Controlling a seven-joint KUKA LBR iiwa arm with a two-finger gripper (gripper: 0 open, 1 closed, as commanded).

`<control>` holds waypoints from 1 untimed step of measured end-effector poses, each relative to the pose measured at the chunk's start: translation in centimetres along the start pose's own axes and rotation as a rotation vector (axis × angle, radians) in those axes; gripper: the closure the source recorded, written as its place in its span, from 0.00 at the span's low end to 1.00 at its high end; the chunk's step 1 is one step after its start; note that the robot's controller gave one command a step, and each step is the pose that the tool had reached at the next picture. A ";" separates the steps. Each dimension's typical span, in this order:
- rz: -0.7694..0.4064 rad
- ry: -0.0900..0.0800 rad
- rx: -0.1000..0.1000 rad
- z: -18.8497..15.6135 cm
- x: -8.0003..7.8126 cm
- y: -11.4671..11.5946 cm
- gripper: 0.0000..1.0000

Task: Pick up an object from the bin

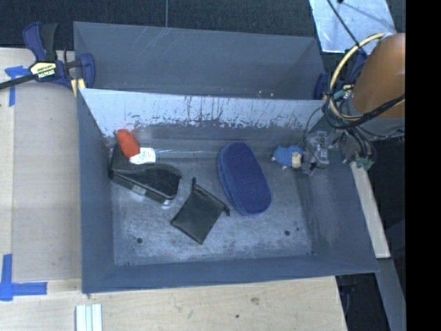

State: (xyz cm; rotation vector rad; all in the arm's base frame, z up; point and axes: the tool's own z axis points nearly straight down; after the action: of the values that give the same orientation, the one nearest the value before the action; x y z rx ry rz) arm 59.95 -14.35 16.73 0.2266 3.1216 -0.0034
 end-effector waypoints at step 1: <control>-0.013 0.004 -0.001 -2.1 0.5 0.0 1.00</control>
Offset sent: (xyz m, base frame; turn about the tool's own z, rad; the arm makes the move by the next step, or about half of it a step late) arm -0.0069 0.0014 0.0187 -0.0141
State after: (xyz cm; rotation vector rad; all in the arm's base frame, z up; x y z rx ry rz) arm 59.41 -14.22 18.82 0.2072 3.1272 -0.0021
